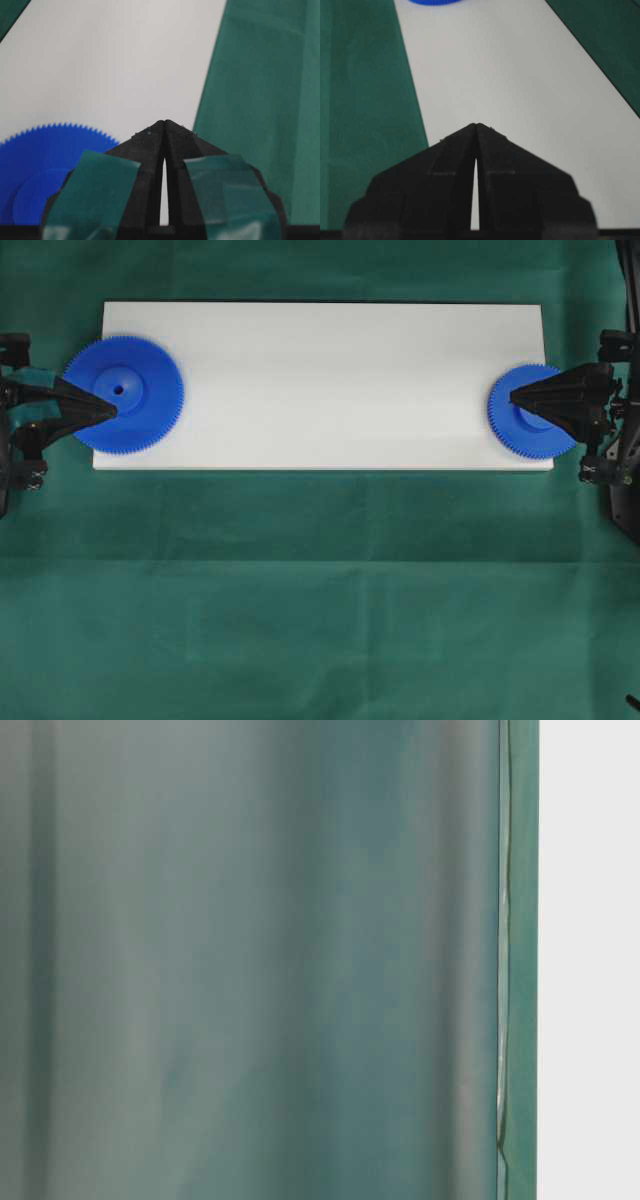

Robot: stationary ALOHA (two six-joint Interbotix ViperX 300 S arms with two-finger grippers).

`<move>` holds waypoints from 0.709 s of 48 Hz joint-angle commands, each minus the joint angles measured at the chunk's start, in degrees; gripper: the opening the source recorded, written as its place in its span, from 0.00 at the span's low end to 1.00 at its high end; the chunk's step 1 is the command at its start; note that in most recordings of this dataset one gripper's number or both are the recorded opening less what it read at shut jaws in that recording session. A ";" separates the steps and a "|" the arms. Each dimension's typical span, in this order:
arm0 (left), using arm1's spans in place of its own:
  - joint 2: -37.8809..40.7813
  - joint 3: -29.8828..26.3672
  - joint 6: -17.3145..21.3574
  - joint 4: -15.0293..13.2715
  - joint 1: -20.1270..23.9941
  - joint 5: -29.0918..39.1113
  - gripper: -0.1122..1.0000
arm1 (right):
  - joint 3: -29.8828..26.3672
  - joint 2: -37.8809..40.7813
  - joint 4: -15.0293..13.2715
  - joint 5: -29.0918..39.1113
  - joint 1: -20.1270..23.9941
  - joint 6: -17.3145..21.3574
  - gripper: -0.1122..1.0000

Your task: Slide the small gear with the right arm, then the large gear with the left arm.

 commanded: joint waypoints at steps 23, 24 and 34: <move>-1.76 2.02 1.14 -0.09 -0.70 -2.46 0.10 | -0.53 0.18 -2.20 -0.62 0.18 0.00 0.55; -2.02 2.20 1.14 -0.09 -0.70 -2.55 0.10 | -0.53 0.18 -2.20 -0.53 0.18 0.00 0.55; -4.66 4.31 1.05 -0.09 -0.70 -3.69 0.10 | 0.79 0.09 -2.29 -0.88 0.18 0.00 0.55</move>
